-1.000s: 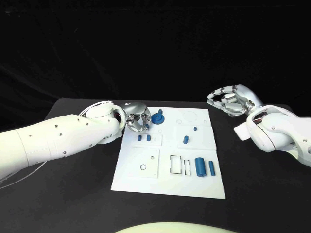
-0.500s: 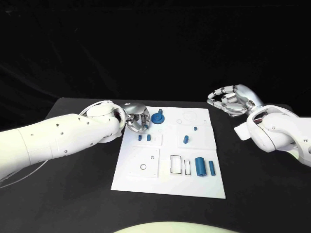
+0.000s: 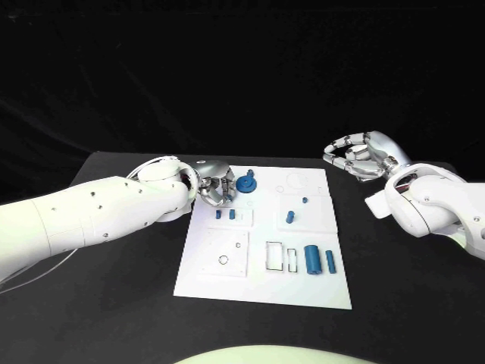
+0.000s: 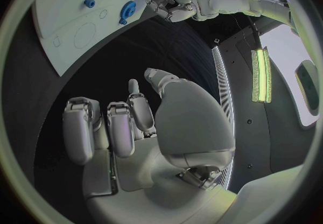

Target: Assemble the parts on the task board

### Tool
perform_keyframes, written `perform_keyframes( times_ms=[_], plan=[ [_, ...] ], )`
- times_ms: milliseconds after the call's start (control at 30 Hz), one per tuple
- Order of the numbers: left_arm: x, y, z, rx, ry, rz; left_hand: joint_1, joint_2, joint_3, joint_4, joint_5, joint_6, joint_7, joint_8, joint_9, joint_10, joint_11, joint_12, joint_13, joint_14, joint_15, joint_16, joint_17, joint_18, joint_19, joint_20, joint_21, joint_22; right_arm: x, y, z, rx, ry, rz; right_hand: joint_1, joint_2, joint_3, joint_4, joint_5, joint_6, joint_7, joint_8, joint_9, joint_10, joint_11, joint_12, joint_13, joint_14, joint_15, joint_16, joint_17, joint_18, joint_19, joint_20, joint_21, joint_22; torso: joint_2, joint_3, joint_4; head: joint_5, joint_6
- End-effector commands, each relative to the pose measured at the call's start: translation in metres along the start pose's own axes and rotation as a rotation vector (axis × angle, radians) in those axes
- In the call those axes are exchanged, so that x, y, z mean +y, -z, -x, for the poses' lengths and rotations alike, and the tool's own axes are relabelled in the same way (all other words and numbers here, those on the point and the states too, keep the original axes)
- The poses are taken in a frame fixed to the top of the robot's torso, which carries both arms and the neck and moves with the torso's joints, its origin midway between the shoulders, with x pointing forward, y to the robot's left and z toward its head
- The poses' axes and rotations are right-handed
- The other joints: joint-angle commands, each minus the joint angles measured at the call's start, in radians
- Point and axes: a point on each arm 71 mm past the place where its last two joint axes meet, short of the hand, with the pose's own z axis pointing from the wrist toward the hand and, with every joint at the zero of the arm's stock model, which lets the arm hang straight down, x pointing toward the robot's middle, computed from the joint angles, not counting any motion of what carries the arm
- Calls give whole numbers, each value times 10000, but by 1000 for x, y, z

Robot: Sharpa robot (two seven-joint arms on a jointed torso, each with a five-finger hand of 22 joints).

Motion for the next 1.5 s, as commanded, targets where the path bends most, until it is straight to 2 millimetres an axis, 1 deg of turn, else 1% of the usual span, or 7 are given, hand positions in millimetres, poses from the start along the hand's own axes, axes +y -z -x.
perform_keyframes(
  times_ms=[33, 333, 600, 733, 800, 1100, 1500],
  plan=[
    [-2, -1, -3, 403, -38, 11, -69, 17, -65, -8, -48, 57, 33, -12, 5, 38, 5, -67, -13, -17, 77, -1, -11, -116, 7, 46, -17, -10, 1, 0, -2, 118, 54, 96, -54, 6, 29, 6, 52, -45, -14, 36, 15, 38, 3, 12, 115, 616, -81, -55, 920, 94, 121, -59, -56, 1565, -2, 1, 2, 4, 0],
    [0, -2, -5, 633, -118, 174, -79, 23, -76, -6, -70, 62, 36, -21, 6, 49, 8, -81, -13, -27, 80, -7, -32, -114, 0, 46, -25, -18, 1, 0, -2, 119, 53, 96, -54, 6, 29, 6, 52, -45, -14, 36, 15, 38, 3, 12, 115, 616, -81, -55, 920, 94, 121, -59, -56, 1565, -1, -1, -7, -2, -23],
    [-2, -3, -6, 685, -105, 100, -96, 10, -104, -12, -109, 51, 34, -47, 4, 51, 8, -117, -16, -36, 82, -9, -45, -104, -31, 47, -57, -57, 1, 0, -2, 120, 52, 95, -54, 6, 29, 6, 52, -45, -14, 36, 15, 38, 3, 12, 115, 616, -81, -55, 920, 94, 121, -59, -56, 1565, -1, -1, 5, -9, -38],
    [-2, -3, -6, 670, -37, 33, -170, -36, -158, 2, -130, -114, 59, -197, -38, -10, 32, -250, -41, -56, 100, -9, -79, -102, -53, 55, -78, -72, 1, 0, -2, 126, 50, 97, -54, 6, 29, 6, 52, -45, -14, 36, 15, 38, 3, 12, 115, 616, -81, -55, 920, 94, 121, -59, -56, 1565, -2, -2, 9, -16, -39],
    [-2, -3, -6, 682, -15, 21, -239, -99, -215, 22, -120, -407, 80, -406, -114, -56, 34, -344, -58, -71, 108, -8, -109, -98, -69, 64, -96, -88, 1, 0, -2, 125, 50, 98, -54, 6, 29, 6, 52, -45, -14, 36, 15, 38, 3, 12, 115, 616, -81, -55, 920, 94, 121, -59, -56, 1565, -6, -1, 10, -9, -36],
    [-1, -3, -6, 686, 13, 99, -473, -324, -389, 129, -85, -759, 202, -719, -223, -372, 188, -670, -147, -150, 227, -37, -269, -69, -167, 145, -215, -220, 1, 0, -2, 109, 58, 90, -60, 2, 30, 10, 51, -49, -15, 41, 17, 24, 2, -5, 94, 613, -83, -61, 910, 95, 120, -61, -63, 1561, -2, -1, 2, -5, -28],
    [1, -2, -5, 577, 23, 183, -530, -403, -440, 171, -68, -897, 290, -862, -271, -599, 299, -841, -192, -210, 322, -53, -379, -42, -245, 229, -312, -333, 0, 0, -1, 109, 86, 52, -61, -4, 28, 9, 50, -55, -14, 40, 16, 7, 2, -23, 75, 607, -83, -73, 881, 102, 102, -62, -91, 1541, 0, -6, 5, -26, -27]
  ],
)
